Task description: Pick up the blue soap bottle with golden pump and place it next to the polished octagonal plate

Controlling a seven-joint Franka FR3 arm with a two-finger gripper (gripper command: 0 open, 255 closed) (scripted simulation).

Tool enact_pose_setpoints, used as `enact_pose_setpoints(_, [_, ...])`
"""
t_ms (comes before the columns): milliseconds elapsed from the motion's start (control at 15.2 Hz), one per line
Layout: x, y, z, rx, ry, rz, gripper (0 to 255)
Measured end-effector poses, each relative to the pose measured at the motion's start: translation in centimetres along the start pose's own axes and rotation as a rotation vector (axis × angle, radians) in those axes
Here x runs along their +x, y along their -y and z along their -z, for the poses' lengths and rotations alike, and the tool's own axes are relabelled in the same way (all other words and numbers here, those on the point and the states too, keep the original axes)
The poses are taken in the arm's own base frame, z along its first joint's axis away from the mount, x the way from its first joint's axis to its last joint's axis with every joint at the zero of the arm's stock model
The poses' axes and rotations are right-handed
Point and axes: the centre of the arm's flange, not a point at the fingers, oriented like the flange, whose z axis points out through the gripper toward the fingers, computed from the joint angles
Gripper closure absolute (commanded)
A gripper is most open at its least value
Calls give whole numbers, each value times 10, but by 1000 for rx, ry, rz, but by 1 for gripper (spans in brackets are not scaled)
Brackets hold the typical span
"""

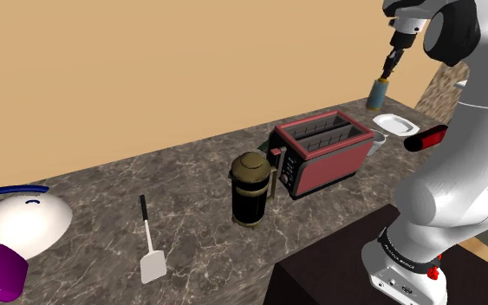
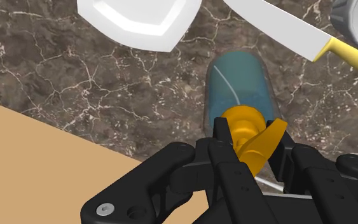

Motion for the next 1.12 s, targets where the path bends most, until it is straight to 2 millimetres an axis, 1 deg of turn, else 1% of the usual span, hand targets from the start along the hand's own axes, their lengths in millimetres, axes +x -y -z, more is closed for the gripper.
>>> enact_pose_setpoints(1122, [-1, 2, -90, 0, 0, 0, 255])
